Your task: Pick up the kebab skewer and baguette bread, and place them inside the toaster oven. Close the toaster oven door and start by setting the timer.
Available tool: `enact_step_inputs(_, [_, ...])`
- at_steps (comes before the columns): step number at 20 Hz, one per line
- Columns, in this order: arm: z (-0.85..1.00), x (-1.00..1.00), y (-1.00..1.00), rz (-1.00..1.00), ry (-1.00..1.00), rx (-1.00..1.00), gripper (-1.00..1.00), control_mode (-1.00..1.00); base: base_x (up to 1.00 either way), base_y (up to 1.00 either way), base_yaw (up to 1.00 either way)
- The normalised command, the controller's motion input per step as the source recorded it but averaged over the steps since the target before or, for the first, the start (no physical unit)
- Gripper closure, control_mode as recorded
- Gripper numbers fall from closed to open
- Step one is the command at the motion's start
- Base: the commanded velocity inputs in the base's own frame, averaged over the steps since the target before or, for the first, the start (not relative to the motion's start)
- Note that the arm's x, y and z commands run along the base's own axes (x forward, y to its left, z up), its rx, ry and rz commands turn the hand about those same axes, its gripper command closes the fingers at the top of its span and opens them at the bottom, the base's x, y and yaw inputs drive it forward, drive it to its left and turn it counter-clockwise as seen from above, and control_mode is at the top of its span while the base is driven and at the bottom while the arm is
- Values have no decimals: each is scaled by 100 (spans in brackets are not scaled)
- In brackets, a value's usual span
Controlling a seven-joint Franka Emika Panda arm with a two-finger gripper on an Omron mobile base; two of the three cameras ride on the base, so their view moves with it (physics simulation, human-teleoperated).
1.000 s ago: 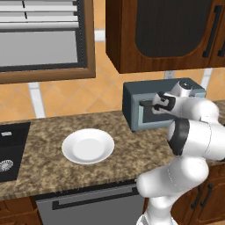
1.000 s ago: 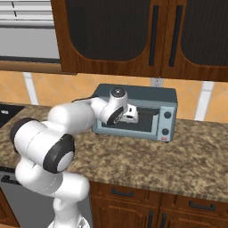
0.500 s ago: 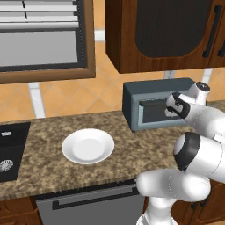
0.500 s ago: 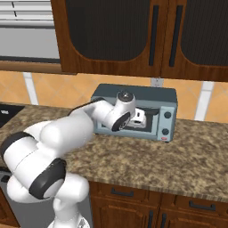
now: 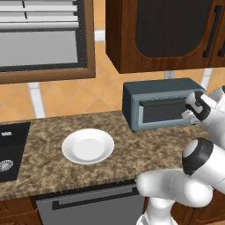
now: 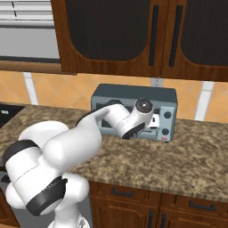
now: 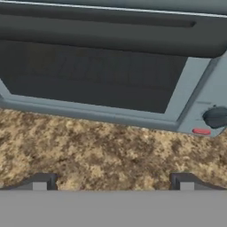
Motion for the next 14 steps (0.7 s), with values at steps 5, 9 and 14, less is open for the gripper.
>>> enact_step_inputs(5, [6,0,-20,2,0,3,-100,-100,0,0,0])
enact_step_inputs(9, [2,-1,-31,0,0,15,-100,-100,0,0,0])
enact_step_inputs(14, [0,-10,-62,-12,-6,32,-100,-100,0,0,0])
